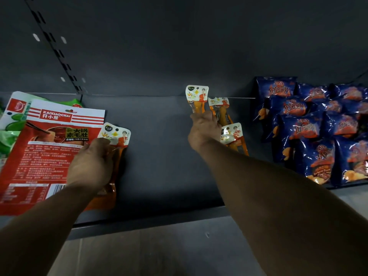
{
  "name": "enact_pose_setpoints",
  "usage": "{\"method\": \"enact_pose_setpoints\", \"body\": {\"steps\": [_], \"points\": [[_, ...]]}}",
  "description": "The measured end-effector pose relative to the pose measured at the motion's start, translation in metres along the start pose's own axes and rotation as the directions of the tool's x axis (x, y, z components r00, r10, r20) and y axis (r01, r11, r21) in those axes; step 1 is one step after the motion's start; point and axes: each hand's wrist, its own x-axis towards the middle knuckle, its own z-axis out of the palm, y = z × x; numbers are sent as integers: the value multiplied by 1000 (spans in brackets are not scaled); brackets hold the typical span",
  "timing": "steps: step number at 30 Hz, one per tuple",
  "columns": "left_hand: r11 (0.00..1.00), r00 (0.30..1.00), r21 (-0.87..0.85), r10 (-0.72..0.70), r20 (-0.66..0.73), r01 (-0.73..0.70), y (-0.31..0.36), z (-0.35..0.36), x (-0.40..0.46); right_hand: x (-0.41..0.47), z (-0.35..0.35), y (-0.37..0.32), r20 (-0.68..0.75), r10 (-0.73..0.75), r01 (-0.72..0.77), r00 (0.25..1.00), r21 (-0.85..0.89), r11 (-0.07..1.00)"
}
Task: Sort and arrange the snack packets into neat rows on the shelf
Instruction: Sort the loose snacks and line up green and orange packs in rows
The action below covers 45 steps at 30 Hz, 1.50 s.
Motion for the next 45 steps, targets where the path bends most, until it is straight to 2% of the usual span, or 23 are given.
{"method": "enact_pose_setpoints", "body": {"steps": [5, 8, 11, 14, 17, 20, 23, 26, 31, 34, 41, 45], "points": [[985, 998, -166, -51, -46, 43, 9, 3, 1, -1, -5, -1, -52, -14, 14, 999, 7, 1000], [935, 991, -339, -126, -38, 105, 18, 5, 1, -8, -7, -9, -53, -66, 75, 996, 177, 981], [901, 993, -426, -113, -46, 83, 30, 9, 0, -19, -5, -25, 17, -98, 85, 995, 359, 929], [879, 994, -473, -93, -53, 57, 45, 11, -3, -38, 3, -39, 165, -135, 27, 977, 532, 846], [839, 996, -542, -79, -47, 41, 57, 15, -4, -56, 14, -43, 283, -105, -126, 953, 688, 714], [822, 995, -569, -78, -59, 31, 70, 19, -7, -65, 11, -38, 349, -23, -269, 937, 761, 590], [807, 996, -589, -80, -31, 47, 85, 27, -14, -68, 0, -25, 357, 9, -309, 934, 797, 519], [788, 998, -614, -17, 60, 50, 99, 41, -23, -69, -3, -6, 304, 15, -258, 953, 779, 571], [802, 967, -596, 125, 221, 32, 123, 63, -38, -68, -4, 32, 299, 174, -339, 938, 690, 640], [791, 940, -611, 181, 289, 36, 135, 73, -44, -69, -3, 54, 279, 211, -342, 937, 608, 717], [848, 891, -530, 228, 392, 16, 141, 90, -47, -66, 7, 76, 281, 290, -402, 915, 557, 727], [886, 889, -463, 238, 391, -33, 142, 92, -45, -65, 6, 73, 253, 314, -401, 915, 491, 774]]}}
